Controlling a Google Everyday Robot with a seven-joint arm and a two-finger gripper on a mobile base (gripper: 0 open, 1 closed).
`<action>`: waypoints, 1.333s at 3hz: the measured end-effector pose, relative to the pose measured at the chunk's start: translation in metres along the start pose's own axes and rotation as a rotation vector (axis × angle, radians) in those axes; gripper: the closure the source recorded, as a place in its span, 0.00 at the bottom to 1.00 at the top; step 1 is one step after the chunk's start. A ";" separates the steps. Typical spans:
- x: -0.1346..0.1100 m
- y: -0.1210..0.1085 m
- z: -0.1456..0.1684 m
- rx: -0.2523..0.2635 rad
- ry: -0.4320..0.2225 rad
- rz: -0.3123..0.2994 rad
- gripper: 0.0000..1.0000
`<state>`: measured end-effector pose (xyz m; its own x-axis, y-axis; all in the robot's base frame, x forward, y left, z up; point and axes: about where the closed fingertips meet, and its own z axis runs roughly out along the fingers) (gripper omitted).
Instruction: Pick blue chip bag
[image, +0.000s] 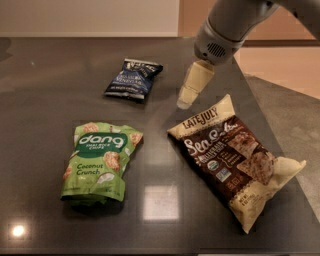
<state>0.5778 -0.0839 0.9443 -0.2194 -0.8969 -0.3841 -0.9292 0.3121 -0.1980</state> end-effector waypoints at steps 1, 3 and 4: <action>-0.029 -0.016 0.024 -0.011 0.025 0.080 0.00; -0.083 -0.049 0.068 -0.043 0.070 0.232 0.00; -0.104 -0.061 0.091 -0.010 0.088 0.286 0.00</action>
Offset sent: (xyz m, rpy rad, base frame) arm 0.0948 0.0840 -0.0175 0.0325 0.1750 -0.2420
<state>0.6843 0.0189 0.9144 -0.4974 -0.7966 -0.3435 -0.8287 0.5534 -0.0835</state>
